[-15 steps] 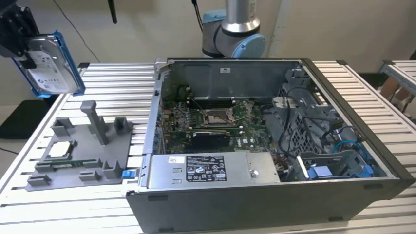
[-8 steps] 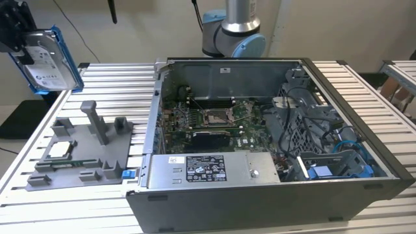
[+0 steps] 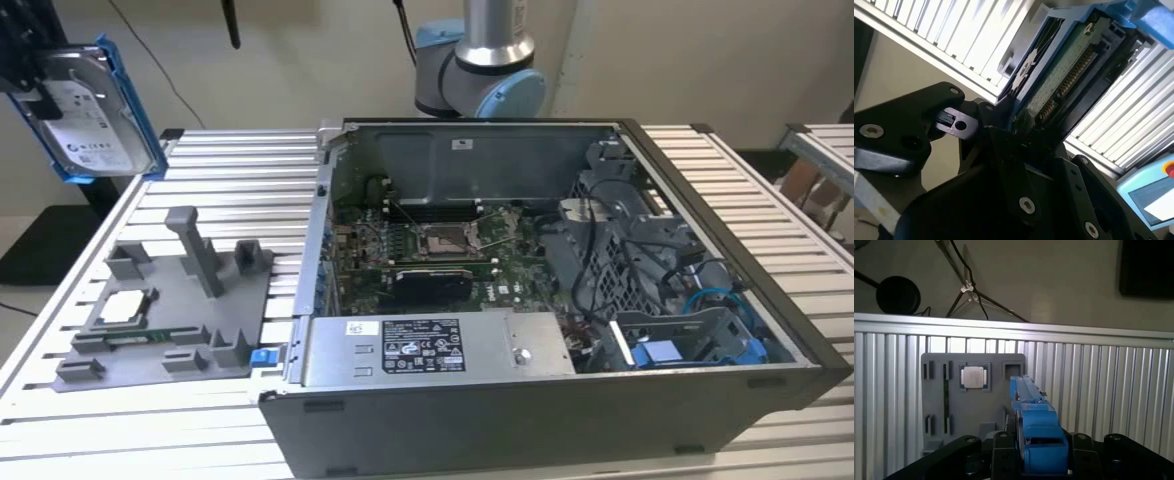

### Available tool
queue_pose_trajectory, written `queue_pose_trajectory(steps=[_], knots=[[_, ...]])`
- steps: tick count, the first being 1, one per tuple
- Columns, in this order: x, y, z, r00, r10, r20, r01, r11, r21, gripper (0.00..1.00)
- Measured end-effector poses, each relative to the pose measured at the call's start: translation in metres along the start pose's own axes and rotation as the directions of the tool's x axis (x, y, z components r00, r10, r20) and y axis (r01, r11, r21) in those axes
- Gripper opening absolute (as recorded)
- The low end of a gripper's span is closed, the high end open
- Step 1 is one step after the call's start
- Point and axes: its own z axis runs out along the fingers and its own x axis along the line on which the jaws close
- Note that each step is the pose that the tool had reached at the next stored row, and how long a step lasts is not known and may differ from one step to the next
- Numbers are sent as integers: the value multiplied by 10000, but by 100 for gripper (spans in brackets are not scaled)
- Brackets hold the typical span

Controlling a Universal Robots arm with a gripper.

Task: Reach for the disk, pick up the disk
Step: 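Pick up the disk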

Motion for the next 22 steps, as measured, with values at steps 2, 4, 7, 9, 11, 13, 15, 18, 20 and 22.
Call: queue_pose_trajectory(steps=[2,4,7,9,11,13,15,18,20,22], knots=[[-3,0,-37,10000,0,0,0,10000,-2,0],[-7,0,-80,10000,0,-1,0,10000,-1,0],[-13,1,-145,10000,0,0,0,10000,-1,0],[-17,2,-192,10000,0,0,0,10000,-1,0],[-21,2,-235,10000,0,0,0,10000,1,0],[-25,3,-275,10000,0,0,0,10000,-1,0],[-28,3,-310,10000,0,1,0,10000,0,0],[-29,3,-323,10000,0,0,0,10000,1,0],[-29,4,-325,10000,0,0,0,10000,0,0],[-30,2,-327,10000,-1,0,1,10000,-1,0]])
